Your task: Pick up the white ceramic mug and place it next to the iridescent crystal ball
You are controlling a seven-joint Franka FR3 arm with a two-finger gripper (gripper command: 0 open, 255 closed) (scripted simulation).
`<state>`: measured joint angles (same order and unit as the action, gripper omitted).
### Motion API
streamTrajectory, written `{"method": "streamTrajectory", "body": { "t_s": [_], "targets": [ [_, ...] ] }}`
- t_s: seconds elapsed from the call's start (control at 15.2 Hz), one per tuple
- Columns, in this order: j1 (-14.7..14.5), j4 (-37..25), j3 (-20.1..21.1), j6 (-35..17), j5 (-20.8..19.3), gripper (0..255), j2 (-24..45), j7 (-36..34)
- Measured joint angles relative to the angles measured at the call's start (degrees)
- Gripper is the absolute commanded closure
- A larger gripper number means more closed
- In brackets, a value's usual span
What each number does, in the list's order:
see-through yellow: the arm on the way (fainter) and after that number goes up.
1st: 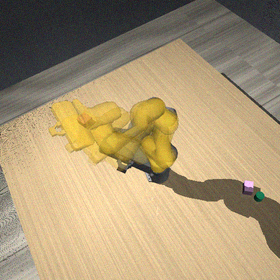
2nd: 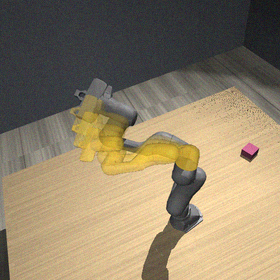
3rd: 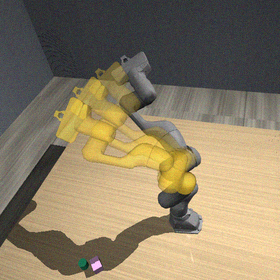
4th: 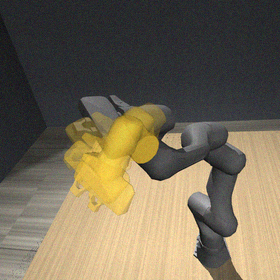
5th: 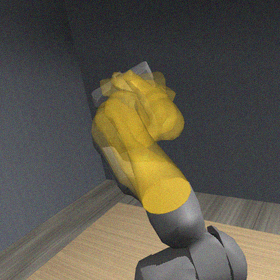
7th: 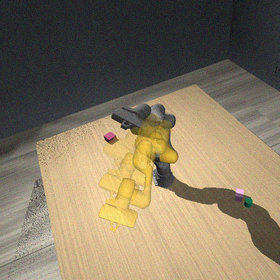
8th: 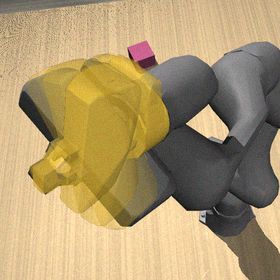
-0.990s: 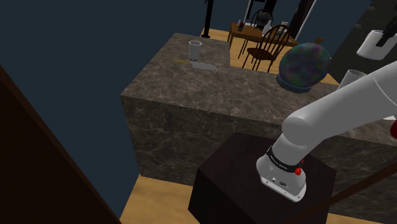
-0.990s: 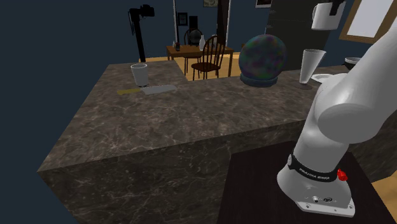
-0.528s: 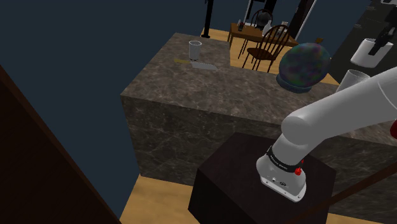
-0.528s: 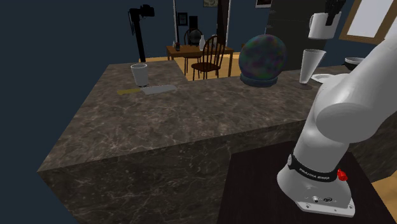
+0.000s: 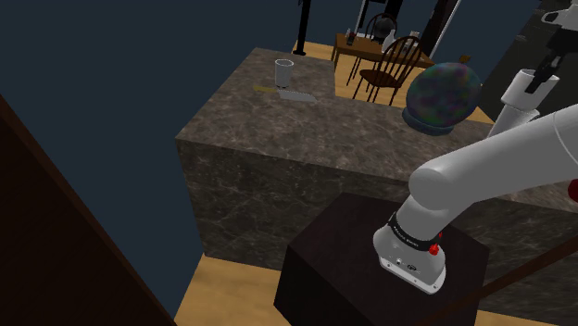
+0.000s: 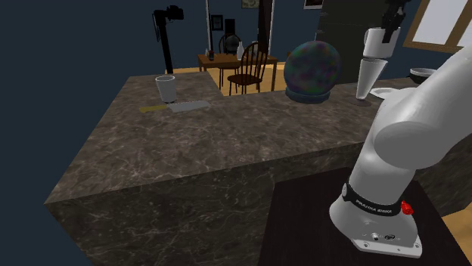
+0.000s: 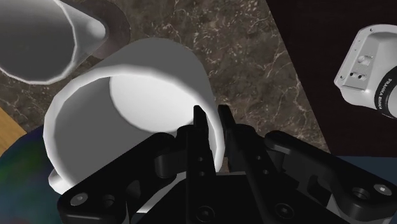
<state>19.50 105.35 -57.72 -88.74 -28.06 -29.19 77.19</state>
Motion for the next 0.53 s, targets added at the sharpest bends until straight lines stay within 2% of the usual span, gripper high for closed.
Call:
{"method": "streamTrajectory", "body": {
  "t_s": [0.53],
  "targets": [
    [0.72,6.44,-1.34,-5.54,-1.53,255,-1.30,-1.27]
  ]
}}
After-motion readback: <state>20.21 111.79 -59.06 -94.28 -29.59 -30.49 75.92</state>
